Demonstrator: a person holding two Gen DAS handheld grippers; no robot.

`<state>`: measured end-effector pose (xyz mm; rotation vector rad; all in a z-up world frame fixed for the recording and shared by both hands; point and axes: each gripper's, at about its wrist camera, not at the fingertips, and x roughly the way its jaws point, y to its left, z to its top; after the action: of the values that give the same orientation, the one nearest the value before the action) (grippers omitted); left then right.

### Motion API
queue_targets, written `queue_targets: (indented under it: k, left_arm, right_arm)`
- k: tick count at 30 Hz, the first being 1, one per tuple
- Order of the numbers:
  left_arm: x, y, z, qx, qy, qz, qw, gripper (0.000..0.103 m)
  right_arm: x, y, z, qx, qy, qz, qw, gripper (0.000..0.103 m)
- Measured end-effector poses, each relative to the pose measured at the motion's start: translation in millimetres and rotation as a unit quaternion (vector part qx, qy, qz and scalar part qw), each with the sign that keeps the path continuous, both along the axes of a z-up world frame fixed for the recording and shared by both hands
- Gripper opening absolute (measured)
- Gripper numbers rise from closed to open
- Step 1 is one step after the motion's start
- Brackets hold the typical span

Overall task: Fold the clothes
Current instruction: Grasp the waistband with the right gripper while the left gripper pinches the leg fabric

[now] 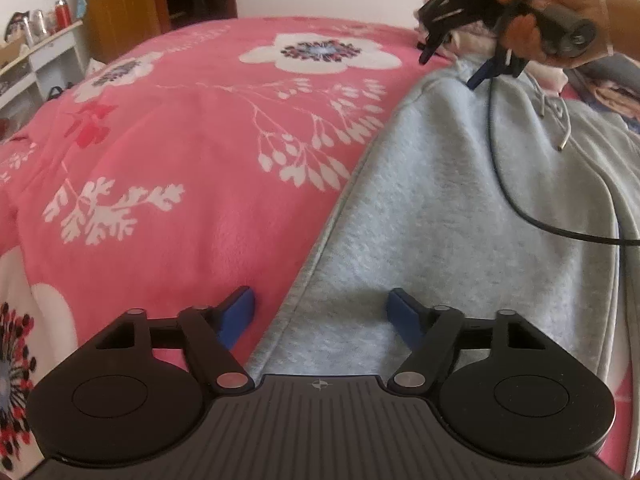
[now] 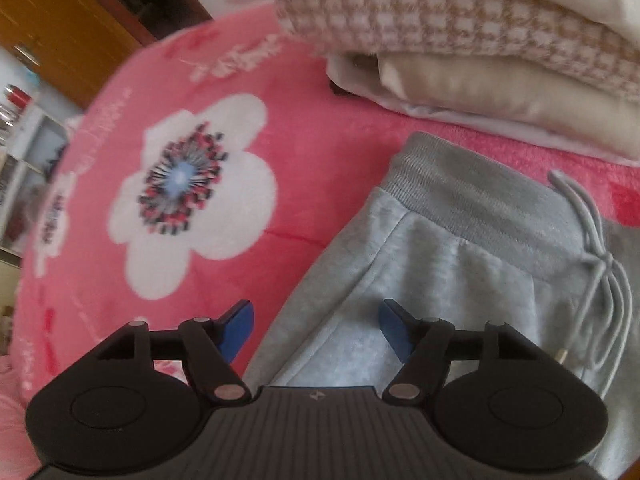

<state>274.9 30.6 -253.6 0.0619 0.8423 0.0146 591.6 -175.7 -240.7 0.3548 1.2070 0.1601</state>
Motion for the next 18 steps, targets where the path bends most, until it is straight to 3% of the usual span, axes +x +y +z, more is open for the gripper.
queue_targets:
  k: [2,5,6,8,10,14,18]
  left_arm:
    - [-5,-12,0,0.02,-0.011,-0.012,0.9997,0.044]
    - [-11,-43,2,0.106,-0.002,-0.068,0.9921,0.011]
    - [-13,-54,2,0.135,0.004,-0.088,0.9869,0.008]
    - [-16,-68,5,0.174,0.014,-0.118,0.9776,0.003]
    - [-16,-73,12,0.18,0.023,-0.125,0.9754,0.002]
    - [-30,-80,26,0.154,0.012,-0.116,0.9811,0.002]
    - [-59,-99,45,0.117,-0.034,-0.151,0.981,0.002]
  right_arm:
    - [6,5,-4,-0.01,0.003,0.002,1.0,0.077]
    - [10,12,-8,-0.031,0.003,0.012,0.999,0.078]
    - [11,15,-9,-0.038,0.001,0.017,0.999,0.078]
    - [12,19,-11,-0.053,-0.004,0.027,0.998,0.076]
    - [11,22,-11,-0.072,-0.009,0.033,0.997,0.066]
    - [8,15,-7,-0.086,-0.019,0.035,0.996,0.04]
    - [-2,-14,-4,-0.042,-0.029,0.034,0.998,0.013]
